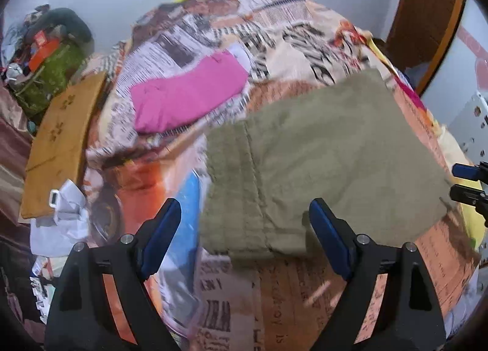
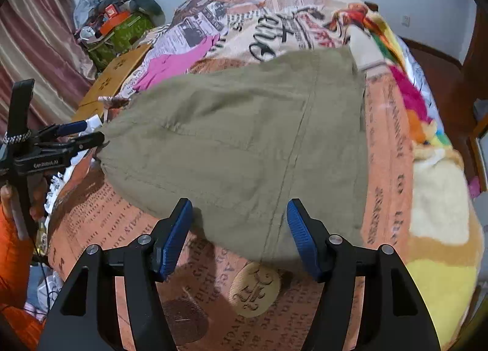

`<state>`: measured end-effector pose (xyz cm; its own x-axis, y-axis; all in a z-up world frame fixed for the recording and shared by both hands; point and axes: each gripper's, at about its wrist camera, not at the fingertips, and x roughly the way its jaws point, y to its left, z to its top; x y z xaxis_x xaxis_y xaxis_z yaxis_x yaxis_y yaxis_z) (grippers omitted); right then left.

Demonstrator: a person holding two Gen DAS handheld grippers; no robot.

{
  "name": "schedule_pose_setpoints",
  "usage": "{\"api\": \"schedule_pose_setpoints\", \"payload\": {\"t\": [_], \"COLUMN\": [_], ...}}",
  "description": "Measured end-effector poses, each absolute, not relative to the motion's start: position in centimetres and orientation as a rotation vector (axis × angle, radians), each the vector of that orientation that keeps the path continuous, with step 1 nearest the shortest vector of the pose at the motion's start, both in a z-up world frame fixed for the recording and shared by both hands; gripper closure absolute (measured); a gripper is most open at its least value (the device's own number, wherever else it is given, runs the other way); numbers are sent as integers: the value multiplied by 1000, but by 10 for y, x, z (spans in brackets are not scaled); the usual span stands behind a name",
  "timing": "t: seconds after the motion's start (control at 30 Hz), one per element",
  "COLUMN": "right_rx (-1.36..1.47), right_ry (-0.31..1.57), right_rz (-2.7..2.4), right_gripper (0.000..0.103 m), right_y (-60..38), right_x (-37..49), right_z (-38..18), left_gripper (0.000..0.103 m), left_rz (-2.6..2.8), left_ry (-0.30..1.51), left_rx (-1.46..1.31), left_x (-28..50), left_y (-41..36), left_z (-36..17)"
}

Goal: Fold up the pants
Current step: 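Grasp the folded pants edge with the right gripper and lift it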

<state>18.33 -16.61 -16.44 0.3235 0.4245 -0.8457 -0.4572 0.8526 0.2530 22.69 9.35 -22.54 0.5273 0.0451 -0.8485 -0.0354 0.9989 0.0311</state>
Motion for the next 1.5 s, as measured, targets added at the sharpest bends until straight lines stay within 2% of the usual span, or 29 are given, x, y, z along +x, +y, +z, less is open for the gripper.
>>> {"api": "schedule_pose_setpoints", "payload": {"t": [0.17, 0.27, 0.5, 0.87, 1.17, 1.23, 1.3, 1.37, 1.43, 1.5], "right_rx": [-57, -62, -15, 34, 82, 83, 75, 51, 12, -19], "right_ry": [1026, 977, 939, 974, 1032, 1039, 1053, 1066, 1057, 1038], "right_rz": [575, 551, 477, 358, 352, 373, 402, 413, 398, 390], "right_gripper": [42, 32, 32, 32, 33, 41, 57, 69, 76, 94], "right_y": [-171, -177, -195, -216, -215, -211, -207, -200, -198, -198], "right_x": [203, 219, 268, 365, 416, 419, 421, 421, 420, 420], "right_z": [-143, -133, -135, -175, -220, -227, -233, -240, -243, -242], "left_gripper": [11, 11, 10, 10, 8, 6, 5, 5, 5, 5], "left_rz": [96, 117, 137, 152, 127, 129, 129, 126, 126, 129], "left_ry": [978, 971, 974, 1134, 1206, 1202, 1203, 1205, 1197, 1183], "left_rx": [31, 30, -70, -124, -166, -172, -176, -175, -171, -167], "left_x": [252, 268, 307, 364, 371, 369, 368, 368, 367, 365], "left_y": [105, 112, 133, 147, 147, 148, 148, 147, 146, 147], "left_z": [-208, -204, -204, -268, -304, -306, -309, -311, -312, -311]}}
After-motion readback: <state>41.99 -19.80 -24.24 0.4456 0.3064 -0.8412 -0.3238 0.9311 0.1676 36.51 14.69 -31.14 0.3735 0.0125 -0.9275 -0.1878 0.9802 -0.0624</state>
